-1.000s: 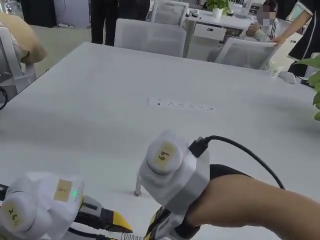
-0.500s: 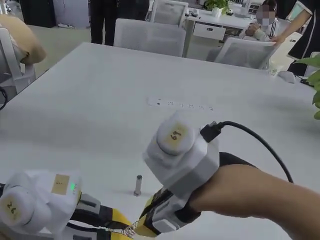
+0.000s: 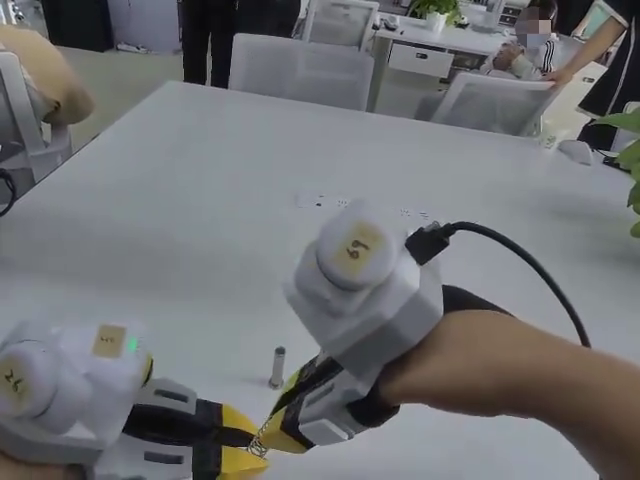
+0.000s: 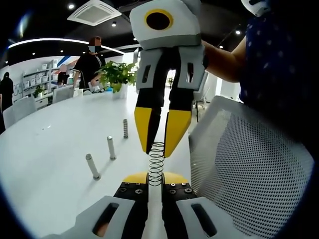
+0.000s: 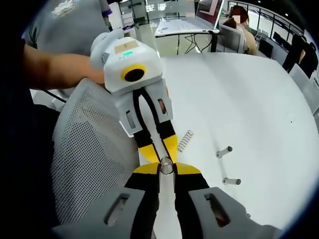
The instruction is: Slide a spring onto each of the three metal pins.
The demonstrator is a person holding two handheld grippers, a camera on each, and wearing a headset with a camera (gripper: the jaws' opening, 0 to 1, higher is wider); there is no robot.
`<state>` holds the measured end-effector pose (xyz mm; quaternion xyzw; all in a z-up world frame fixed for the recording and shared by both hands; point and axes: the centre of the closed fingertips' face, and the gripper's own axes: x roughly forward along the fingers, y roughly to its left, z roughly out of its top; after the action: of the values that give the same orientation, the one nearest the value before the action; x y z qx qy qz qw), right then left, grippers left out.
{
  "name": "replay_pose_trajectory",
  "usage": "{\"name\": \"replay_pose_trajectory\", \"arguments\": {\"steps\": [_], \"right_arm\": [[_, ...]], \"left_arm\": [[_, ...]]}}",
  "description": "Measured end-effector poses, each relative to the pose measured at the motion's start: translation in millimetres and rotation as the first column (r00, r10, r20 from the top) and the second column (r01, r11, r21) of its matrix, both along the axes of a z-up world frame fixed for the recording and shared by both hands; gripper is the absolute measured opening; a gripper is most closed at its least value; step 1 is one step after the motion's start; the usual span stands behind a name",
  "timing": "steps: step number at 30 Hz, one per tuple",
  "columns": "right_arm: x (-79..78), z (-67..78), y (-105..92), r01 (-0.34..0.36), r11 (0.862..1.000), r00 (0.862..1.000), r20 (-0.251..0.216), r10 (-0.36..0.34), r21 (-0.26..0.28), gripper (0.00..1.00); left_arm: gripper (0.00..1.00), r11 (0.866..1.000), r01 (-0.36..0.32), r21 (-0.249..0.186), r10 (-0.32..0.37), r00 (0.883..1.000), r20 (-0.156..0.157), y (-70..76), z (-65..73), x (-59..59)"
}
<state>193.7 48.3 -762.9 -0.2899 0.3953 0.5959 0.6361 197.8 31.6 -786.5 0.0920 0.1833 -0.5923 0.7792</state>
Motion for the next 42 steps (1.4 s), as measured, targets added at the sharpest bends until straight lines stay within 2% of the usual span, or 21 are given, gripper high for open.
{"name": "replay_pose_trajectory", "arguments": {"steps": [5,12,15,18,20,26,29,34,42], "right_arm": [[0.3,-1.9,0.5,-0.013,1.0,1.0,-0.008,0.013,-0.003,0.08],[-1.2,-6.0,2.3,-0.021,1.0,1.0,-0.015,0.021,-0.007,0.08],[-1.3,-6.6,3.4,-0.018,1.0,1.0,-0.019,0.018,-0.002,0.08],[-1.2,-6.5,3.9,-0.02,1.0,1.0,-0.019,0.02,-0.002,0.08],[-0.8,-4.7,3.8,-0.018,1.0,1.0,-0.023,0.017,-0.001,0.08],[-1.3,-4.2,3.0,-0.018,1.0,0.999,-0.029,0.018,-0.002,0.08],[-1.4,-5.4,2.8,-0.023,1.0,1.0,-0.021,0.023,-0.009,0.08],[1.1,-3.1,2.1,-0.022,1.0,1.0,-0.015,0.022,-0.012,0.08],[2.7,-2.4,1.3,-0.018,1.0,1.0,-0.007,0.018,-0.016,0.08]], "left_arm": [[0.01,1.0,-0.001,-0.001,0.001,1.0,-0.002,0.5,0.2,0.6],[0.01,1.0,-0.003,-0.014,0.003,1.0,-0.022,-0.3,1.8,-1.1],[0.01,1.0,-0.002,-0.031,0.002,1.0,-0.017,-1.8,7.2,-0.7],[0.01,0.999,-0.001,-0.047,0.0,1.0,-0.024,-3.9,11.2,-1.2],[0.01,0.999,0.003,-0.039,-0.004,1.0,-0.014,-4.7,12.8,-1.4],[0.01,0.999,0.004,-0.054,-0.005,1.0,-0.02,-5.2,12.8,-1.0],[0.01,0.999,0.004,-0.052,-0.005,1.0,-0.018,-5.8,11.7,-0.8],[0.02,0.998,-0.001,-0.057,0.001,1.0,0.001,-6.2,13.6,1.5],[0.05,0.997,-0.018,-0.076,0.018,1.0,0.001,-5.4,16.5,3.7]]}}
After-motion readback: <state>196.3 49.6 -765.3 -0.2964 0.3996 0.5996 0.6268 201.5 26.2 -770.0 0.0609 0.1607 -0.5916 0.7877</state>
